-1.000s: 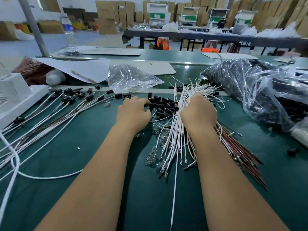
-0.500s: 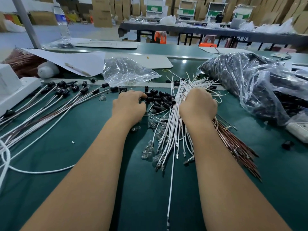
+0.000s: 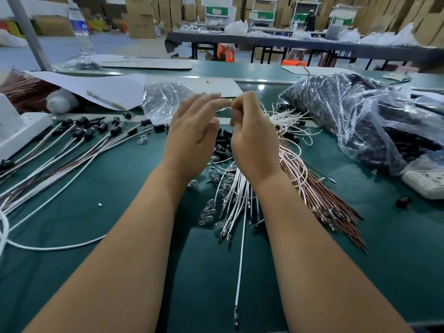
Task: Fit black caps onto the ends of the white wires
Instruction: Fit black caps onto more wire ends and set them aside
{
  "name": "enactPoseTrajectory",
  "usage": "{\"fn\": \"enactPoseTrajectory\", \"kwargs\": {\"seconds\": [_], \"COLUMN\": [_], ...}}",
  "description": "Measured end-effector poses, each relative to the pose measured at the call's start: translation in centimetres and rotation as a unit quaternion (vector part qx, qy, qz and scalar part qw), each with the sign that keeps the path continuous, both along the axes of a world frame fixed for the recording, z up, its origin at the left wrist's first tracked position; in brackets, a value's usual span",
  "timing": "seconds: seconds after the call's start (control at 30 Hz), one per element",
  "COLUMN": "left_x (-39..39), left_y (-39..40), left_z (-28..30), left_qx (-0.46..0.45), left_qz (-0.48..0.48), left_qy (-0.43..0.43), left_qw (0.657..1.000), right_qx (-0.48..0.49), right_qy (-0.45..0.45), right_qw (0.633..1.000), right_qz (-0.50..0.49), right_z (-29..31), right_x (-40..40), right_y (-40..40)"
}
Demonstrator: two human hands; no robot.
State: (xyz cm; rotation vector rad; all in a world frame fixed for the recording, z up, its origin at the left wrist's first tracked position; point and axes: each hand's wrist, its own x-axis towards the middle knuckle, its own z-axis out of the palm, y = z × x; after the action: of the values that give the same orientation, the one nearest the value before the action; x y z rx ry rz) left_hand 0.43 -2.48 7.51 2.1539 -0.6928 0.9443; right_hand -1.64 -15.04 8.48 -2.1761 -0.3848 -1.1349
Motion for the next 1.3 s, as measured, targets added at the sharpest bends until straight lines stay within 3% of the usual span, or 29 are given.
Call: {"fn": "enactPoseTrajectory", "kwargs": {"seconds": [0.3, 0.47, 0.6, 0.7, 0.8, 0.93, 1.03, 1.1, 1.23, 1.3], "left_x": [0.7, 1.5, 1.6, 1.6, 1.4, 0.2, 0.0, 0.3, 0.8, 0.8], "left_y": [2.0, 2.7, 2.5, 2.2, 1.9, 0.2, -0.1, 0.4, 1.2, 1.3], "left_z": [-0.8, -1.4, -1.8, -1.8, -1.1, 0.0, -0.2, -0.5, -1.0, -1.1], "left_qx": [-0.021, -0.063, -0.051, -0.040, -0.098, -0.049, -0.027, -0.046, -0.026, -0.009], "left_qz": [0.107, 0.123, 0.115, 0.121, 0.073, 0.020, 0.002, -0.016, 0.032, 0.039], "left_qy": [0.023, 0.087, 0.101, 0.114, 0.096, 0.054, 0.083, 0.108, 0.109, 0.110], "left_qw": [0.994, 0.987, 0.987, 0.985, 0.988, 0.997, 0.996, 0.993, 0.993, 0.993], "right_qx": [0.128, 0.284, 0.181, 0.185, 0.287, 0.420, 0.439, 0.453, 0.460, 0.396], "right_qy": [-0.091, -0.086, 0.006, 0.060, 0.048, 0.100, 0.122, 0.107, 0.073, 0.077], "right_qw": [0.976, 0.927, 0.945, 0.953, 0.948, 0.898, 0.882, 0.881, 0.877, 0.893], "right_qz": [-0.150, -0.229, -0.274, -0.234, -0.130, 0.086, 0.122, 0.082, -0.119, -0.201], "right_z": [0.5, 1.2, 0.8, 0.6, 1.0, 1.5, 1.4, 1.3, 1.3, 1.2], "right_x": [0.4, 0.7, 0.6, 0.5, 0.6, 0.6, 0.6, 0.7, 0.8, 0.6], "right_y": [-1.8, -3.5, -3.8, -3.4, -3.2, -2.5, -2.1, -2.3, -3.2, -3.3]}}
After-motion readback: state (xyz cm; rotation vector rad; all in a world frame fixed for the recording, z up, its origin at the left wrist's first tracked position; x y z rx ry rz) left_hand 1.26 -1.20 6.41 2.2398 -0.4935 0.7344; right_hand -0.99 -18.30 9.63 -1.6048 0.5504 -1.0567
